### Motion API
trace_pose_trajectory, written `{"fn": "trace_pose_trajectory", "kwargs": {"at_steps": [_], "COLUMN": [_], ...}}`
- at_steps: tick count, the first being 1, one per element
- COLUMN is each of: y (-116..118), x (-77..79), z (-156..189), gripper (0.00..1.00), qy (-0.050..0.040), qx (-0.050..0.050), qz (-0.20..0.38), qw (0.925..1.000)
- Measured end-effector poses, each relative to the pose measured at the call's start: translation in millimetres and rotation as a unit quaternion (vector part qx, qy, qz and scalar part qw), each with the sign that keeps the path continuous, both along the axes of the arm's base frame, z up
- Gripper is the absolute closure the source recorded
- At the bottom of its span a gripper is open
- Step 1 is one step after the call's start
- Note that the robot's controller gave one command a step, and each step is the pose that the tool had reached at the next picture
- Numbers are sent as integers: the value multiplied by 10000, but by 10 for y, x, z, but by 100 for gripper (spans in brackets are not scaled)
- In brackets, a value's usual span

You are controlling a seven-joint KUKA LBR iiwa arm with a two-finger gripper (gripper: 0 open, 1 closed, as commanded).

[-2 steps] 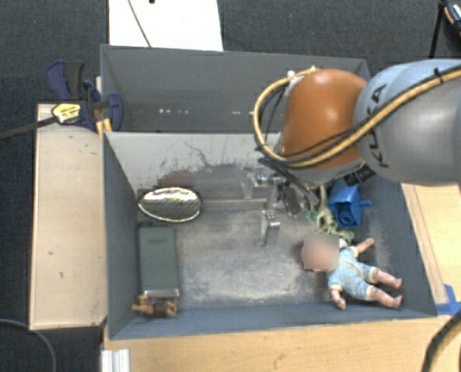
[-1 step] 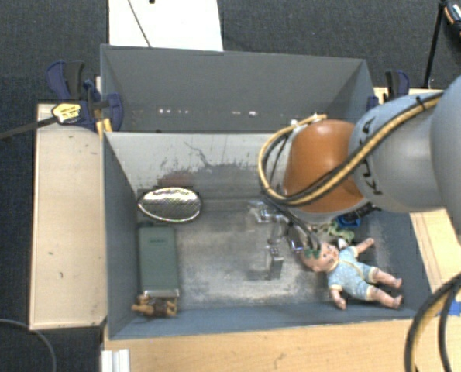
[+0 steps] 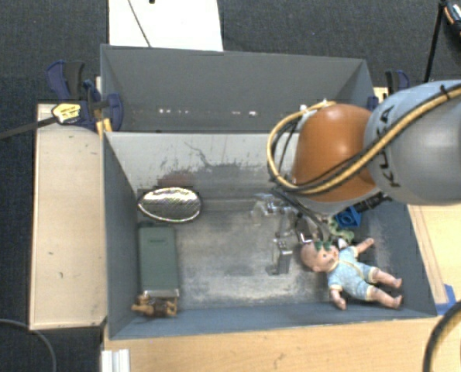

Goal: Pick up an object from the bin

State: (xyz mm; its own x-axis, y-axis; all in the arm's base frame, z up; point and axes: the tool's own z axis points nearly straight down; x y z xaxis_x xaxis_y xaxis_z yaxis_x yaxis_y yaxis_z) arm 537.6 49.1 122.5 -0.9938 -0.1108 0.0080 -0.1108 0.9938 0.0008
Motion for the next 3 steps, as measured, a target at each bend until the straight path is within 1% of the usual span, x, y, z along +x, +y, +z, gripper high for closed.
{"fn": "trace_pose_trajectory", "kwargs": {"at_steps": [1,2,3], "y": [-270,-742,-1074], "x": [291,192,83], "z": [528,200,171], "gripper": [0,0,0], "qy": [-57,-71,-40], "qx": [7,1,2], "qz": [-608,-445,200], "qw": [9981,9990,9998]}}
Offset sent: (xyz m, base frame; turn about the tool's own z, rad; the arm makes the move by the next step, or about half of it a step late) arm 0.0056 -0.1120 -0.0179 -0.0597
